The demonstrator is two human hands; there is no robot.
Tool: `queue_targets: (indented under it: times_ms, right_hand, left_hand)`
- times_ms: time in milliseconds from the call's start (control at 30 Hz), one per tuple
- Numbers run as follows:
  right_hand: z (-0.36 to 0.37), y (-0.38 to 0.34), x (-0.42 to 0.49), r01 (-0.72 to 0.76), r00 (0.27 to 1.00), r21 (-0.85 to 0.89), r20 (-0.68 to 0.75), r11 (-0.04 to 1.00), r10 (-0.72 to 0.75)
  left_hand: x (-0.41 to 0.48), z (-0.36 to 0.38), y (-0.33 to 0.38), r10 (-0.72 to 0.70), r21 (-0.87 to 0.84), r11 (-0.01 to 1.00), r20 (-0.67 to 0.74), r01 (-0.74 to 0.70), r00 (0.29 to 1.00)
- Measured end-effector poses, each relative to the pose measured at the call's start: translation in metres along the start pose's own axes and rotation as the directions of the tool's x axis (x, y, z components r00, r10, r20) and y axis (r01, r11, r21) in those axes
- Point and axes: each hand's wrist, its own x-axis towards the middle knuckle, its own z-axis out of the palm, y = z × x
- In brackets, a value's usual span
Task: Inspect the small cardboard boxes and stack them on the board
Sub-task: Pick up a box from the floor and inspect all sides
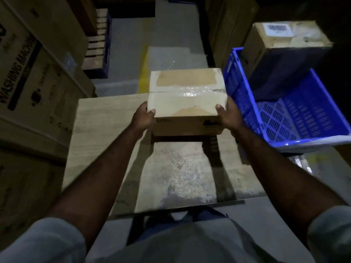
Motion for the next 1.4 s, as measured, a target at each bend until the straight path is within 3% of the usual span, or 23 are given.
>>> queue_targets:
  times_ms: [233, 400, 567, 700, 900, 1133, 1400]
  right_hand:
    - [-0.014, -0.012, 0.066, -0.05, 0.998, -0.128, -0.053, 0.99, 0.043]
    - [-0.033, -0.016, 0.087, -0.029, 0.995, -0.317, -0.102, 0.948, -0.004]
    - [-0.021, -0.014, 0.077, 0.186, 0.977, -0.543, 0.011, 0.819, -0.215]
    - [-0.007, -0.01, 0.066, 0.26, 0.965, -0.648, 0.192, 0.716, -0.176]
    - [-0.004, 0.006, 0.066, 0.316, 0.948, -0.702, 0.254, 0.638, -0.191]
    - [-0.006, 0.013, 0.067, 0.364, 0.931, -0.733, 0.298, 0.575, -0.211]
    - [0.002, 0.011, 0.04, 0.344, 0.939, -0.777, 0.29, 0.527, -0.186]
  left_hand:
    - [0.057, 0.039, 0.036, -0.085, -0.085, 0.993, -0.041, 0.081, 0.996]
    - [0.077, 0.067, 0.054, -0.116, -0.12, 0.986, 0.027, 0.119, 0.993]
    - [0.083, 0.086, 0.053, -0.081, -0.105, 0.99, 0.098, 0.091, 0.992]
    - [0.086, 0.098, 0.048, -0.09, -0.149, 0.984, 0.043, 0.096, 0.995]
    - [0.084, 0.103, 0.038, -0.058, -0.174, 0.983, 0.014, 0.059, 0.998]
    - [0.07, 0.107, 0.03, -0.019, -0.006, 1.0, -0.049, 0.019, 0.999]
    - [0.044, 0.106, 0.018, 0.129, 0.263, 0.957, 0.001, -0.125, 0.992]
